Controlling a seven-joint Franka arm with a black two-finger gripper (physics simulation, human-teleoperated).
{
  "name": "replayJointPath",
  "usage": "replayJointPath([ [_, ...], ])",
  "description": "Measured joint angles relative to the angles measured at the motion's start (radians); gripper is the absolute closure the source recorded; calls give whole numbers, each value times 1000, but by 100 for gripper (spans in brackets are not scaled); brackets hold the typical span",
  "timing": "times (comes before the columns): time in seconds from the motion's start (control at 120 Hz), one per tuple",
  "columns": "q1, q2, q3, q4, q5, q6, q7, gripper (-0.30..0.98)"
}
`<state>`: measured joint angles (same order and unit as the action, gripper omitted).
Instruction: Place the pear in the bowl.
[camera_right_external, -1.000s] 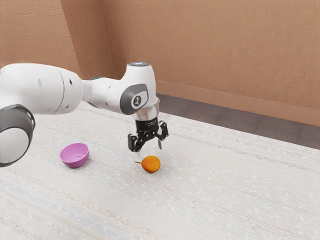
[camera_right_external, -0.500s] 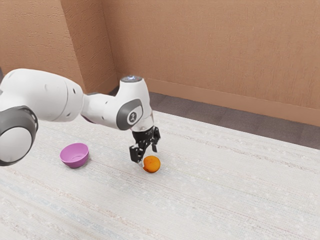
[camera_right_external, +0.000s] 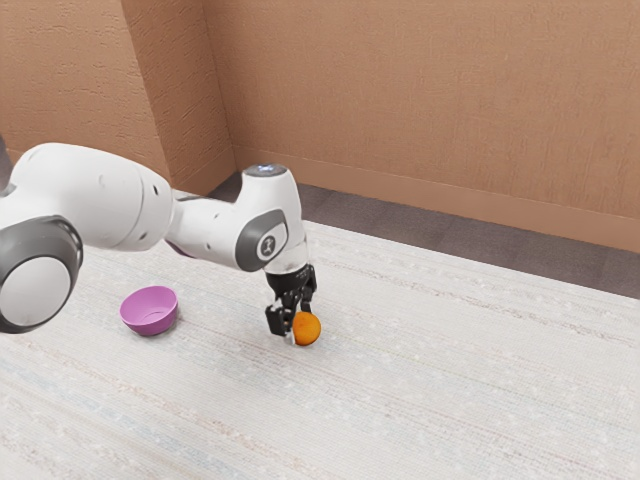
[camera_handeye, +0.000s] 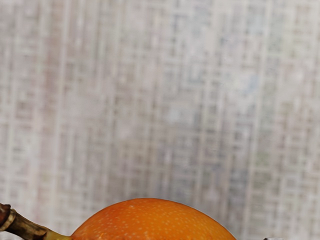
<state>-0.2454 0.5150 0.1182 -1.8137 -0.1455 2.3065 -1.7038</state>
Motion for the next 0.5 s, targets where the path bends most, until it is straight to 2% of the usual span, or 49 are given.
replayJointPath([
  [0.5, -2, -7, -3, -3, -2, -6, -65, 27],
])
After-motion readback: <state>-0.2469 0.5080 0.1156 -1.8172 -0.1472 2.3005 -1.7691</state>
